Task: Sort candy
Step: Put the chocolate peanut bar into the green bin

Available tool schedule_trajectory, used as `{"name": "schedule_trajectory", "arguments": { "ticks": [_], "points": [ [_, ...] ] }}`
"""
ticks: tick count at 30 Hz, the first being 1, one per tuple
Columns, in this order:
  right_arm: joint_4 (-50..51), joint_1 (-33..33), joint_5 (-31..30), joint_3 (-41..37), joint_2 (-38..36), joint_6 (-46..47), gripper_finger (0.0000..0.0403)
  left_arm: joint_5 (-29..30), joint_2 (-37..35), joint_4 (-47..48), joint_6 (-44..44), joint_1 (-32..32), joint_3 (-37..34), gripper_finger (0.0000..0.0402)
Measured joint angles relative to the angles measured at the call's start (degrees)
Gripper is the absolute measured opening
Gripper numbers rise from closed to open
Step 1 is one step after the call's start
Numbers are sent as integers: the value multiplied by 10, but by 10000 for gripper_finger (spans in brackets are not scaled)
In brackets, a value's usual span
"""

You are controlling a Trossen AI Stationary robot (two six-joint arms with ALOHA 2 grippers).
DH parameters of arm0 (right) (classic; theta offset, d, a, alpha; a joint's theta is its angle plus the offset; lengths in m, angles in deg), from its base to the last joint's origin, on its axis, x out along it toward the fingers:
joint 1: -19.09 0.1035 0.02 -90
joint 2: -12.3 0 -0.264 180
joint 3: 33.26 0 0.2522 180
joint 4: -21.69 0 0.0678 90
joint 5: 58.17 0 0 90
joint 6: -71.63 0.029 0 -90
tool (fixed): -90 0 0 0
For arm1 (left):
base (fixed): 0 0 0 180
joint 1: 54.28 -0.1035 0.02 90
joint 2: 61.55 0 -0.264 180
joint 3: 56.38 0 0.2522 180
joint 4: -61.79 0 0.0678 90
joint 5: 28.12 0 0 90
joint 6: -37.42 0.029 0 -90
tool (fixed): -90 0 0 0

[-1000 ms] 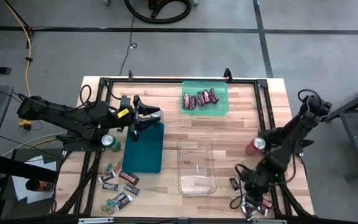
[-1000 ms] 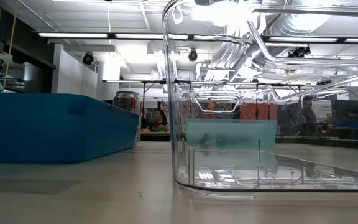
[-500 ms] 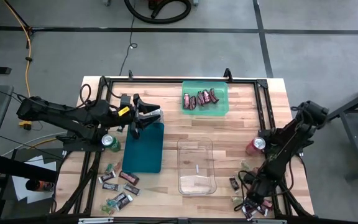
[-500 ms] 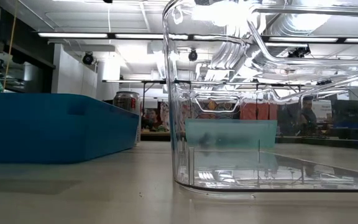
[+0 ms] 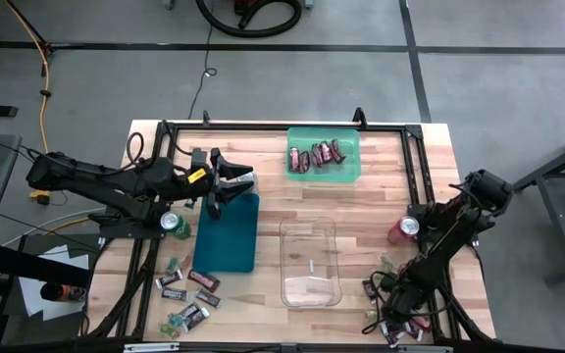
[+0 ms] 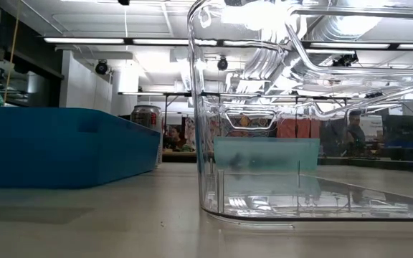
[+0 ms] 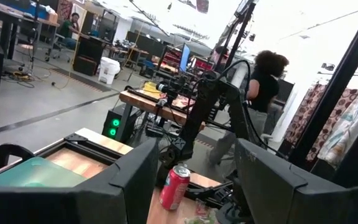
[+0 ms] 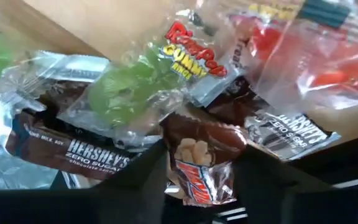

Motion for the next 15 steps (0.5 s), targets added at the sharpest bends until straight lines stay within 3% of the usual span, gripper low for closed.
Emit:
{"name": "schedule_trajectory", "arguments": {
  "ticks": [5, 10, 13, 15],
  "points": [
    [20, 0, 5, 14, -31, -12, 24, 1, 0, 0, 0, 0, 0, 199],
    [92, -2, 12, 65, -84, -64, 29, 1, 0, 0, 0, 0, 0, 199],
    [106, -20, -13, 103, -121, -165, 21, 1, 0, 0, 1, 0, 0, 199],
    [103, -39, -64, 131, -141, -259, 10, 1, 0, -3, 1, 0, 0, 199]
  ]
}}
